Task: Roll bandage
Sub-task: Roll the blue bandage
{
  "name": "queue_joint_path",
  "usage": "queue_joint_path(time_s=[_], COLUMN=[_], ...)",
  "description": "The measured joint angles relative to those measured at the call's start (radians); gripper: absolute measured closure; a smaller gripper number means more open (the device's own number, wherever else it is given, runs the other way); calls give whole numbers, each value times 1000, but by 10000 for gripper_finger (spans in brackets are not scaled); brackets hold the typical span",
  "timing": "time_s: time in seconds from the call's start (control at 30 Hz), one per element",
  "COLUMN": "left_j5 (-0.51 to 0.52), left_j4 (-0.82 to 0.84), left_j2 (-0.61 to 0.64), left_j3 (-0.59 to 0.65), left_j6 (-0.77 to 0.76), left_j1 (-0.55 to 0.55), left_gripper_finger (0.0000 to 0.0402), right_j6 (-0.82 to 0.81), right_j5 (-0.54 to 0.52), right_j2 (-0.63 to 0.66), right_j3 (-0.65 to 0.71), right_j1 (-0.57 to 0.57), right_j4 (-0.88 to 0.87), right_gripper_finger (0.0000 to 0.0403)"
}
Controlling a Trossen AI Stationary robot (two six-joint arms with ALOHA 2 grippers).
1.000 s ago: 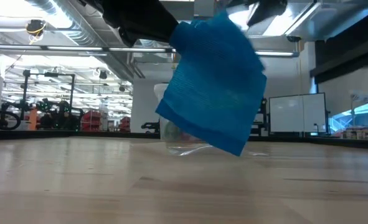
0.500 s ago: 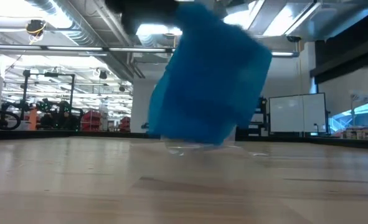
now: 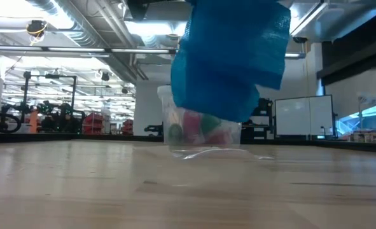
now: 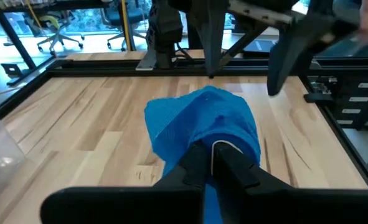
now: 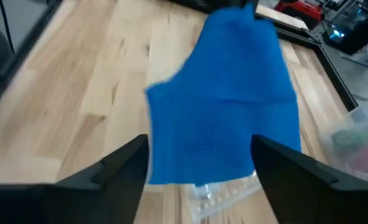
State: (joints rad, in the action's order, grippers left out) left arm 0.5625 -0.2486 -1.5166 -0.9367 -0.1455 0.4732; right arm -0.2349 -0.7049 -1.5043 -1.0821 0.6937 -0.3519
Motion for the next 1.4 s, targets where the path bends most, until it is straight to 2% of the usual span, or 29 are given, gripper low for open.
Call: queue_joint_path(time_s=[0.33, 0.63, 0.8, 0.93, 1.0, 1.07, 1.2, 1.3, 1.4], left_j5=[0, -2, -2, -2, -2, -2, -28, -40, -42], left_j4=[-25, -22, -13, 14, 15, 14, 13, 3, 2], left_j2=[0, 0, -1, -1, -1, -1, 3, 16, 41], left_j3=[0, 0, 0, 0, 0, 0, 0, 0, 0], left_j6=[24, 45, 53, 45, 52, 79, 128, 153, 175], left_j1=[2, 12, 14, 16, 27, 46, 93, 127, 154], left_gripper_finger=[394, 394, 392, 394, 396, 396, 392, 392, 395], right_j6=[-22, 11, 38, 45, 26, -28, -233, -390, -467], right_j5=[-7, 21, -1, -24, -92, -206, -361, -367, -315], right_j2=[-10, -11, -3, -3, -3, -2, 1, 4, 4], right_j3=[-1, -18, -155, -290, -353, -391, -408, -372, -299], right_j1=[-21, -8, 18, 12, 12, 3, -57, -126, -186], right_j4=[-44, -89, -165, -363, -490, -629, -905, -1034, -1065], right_gripper_finger=[237, 391, 376, 389, 397, 395, 386, 388, 387])
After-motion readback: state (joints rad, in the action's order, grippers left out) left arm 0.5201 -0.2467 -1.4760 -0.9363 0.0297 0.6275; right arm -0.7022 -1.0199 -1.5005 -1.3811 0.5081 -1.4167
